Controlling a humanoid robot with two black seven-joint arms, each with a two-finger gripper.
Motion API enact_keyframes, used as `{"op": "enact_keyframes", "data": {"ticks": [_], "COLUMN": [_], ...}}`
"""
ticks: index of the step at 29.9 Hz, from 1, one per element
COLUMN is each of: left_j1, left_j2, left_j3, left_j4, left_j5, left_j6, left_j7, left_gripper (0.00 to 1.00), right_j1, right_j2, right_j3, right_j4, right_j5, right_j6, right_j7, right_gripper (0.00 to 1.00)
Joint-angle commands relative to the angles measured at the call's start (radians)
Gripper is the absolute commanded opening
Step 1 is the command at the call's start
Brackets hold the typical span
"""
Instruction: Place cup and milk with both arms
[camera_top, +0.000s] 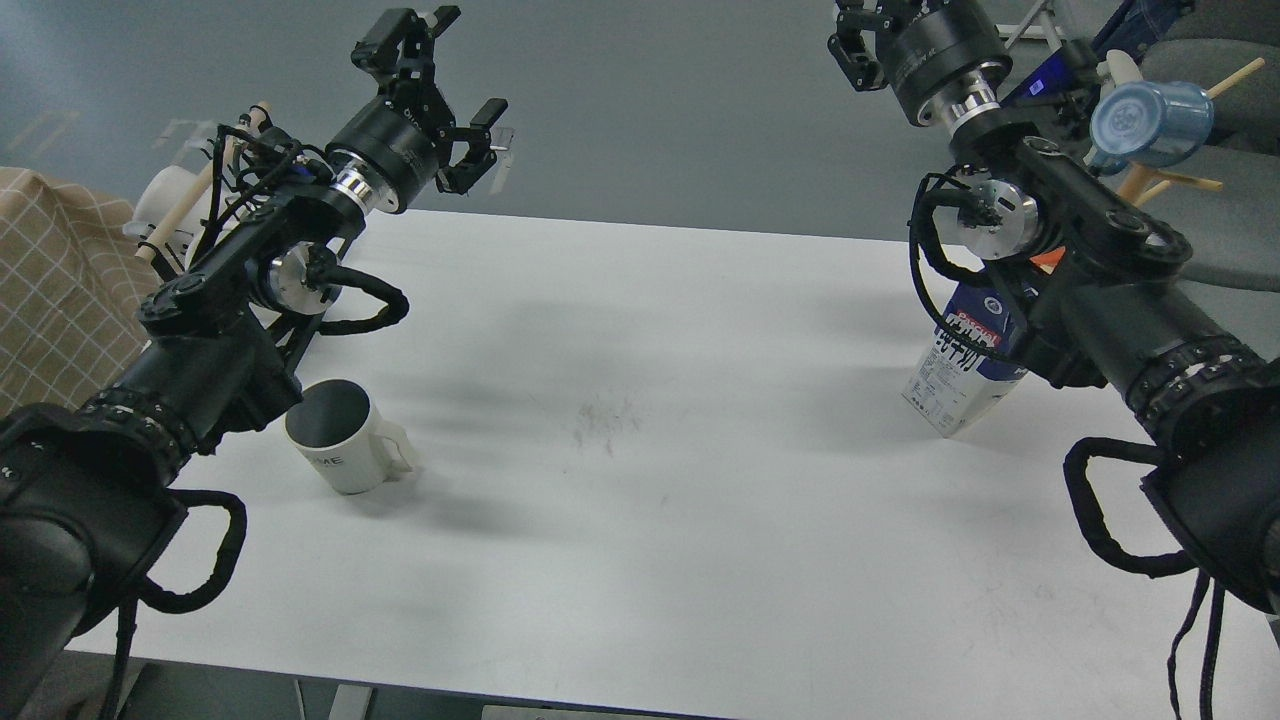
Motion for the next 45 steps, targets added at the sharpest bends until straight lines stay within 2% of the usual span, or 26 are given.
{"op": "enact_keyframes", "data": {"ticks": [1, 35, 38, 45], "left_j1": [0.001, 0.006, 0.021, 0.075], "left_j2": [0.002, 0.011, 0.051, 0.344], "left_j3": [0.0, 0.018, 0.028, 0.213], "left_j4": [-0.004, -0.044, -0.119, -0.468], "left_j5": [-0.015, 0.002, 0.014, 0.117], "left_j6": [-0.001, -0.001, 0.004, 0.013], "left_j7": [-0.002, 0.003, 0.009, 0.032], "left_gripper": [0.98, 0.98, 0.98, 0.98], "right_j1": [-0.004, 0.01, 0.009, -0.001], "right_j2": [0.0, 0.0, 0.0, 0.0], "right_j3": [-0.001, -0.001, -0.001, -0.001], "right_j4": [-0.007, -0.008, -0.007, -0.004], "right_j5": [-0.001, -0.006, -0.006, -0.007], "right_j6": [0.003, 0.001, 0.001, 0.001], "right_j7": [0.0, 0.0, 0.0, 0.0], "right_gripper": [1.0, 1.0, 1.0, 1.0]}}
